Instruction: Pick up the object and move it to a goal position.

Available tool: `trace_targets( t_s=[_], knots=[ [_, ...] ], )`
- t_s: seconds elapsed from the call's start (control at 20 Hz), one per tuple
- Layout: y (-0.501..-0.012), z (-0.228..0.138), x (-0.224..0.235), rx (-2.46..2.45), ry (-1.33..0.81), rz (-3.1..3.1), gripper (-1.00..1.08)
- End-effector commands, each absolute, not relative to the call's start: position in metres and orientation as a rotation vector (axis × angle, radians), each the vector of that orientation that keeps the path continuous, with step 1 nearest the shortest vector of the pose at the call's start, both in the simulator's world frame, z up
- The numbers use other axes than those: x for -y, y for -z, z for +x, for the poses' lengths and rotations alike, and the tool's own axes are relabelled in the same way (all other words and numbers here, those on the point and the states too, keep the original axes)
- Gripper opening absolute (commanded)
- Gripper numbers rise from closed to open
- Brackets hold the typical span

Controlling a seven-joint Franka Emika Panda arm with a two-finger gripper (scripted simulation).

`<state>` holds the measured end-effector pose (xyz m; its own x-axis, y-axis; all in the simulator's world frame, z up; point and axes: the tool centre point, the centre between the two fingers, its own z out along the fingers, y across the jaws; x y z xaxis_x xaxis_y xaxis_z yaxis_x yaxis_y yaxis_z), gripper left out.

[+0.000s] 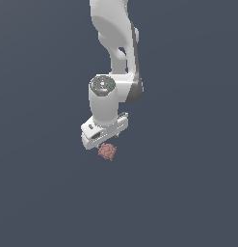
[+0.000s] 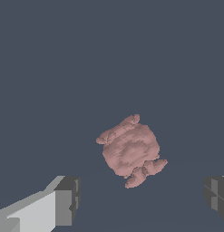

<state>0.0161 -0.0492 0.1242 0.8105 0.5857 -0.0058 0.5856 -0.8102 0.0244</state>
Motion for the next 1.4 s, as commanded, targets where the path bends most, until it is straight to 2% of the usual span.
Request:
trace_targets(
  t_s=[0.0, 0.7, 1.35],
  knots=[
    [-0.12, 0.017, 0.05, -1.063, 0.0, 2.932, 1.0],
    [-0.097, 0.02, 0.054, -1.573, 0.004, 2.711, 1.0],
    [-0.089, 0.022, 0.055, -1.754, 0.0, 2.606, 1.0]
  ],
)
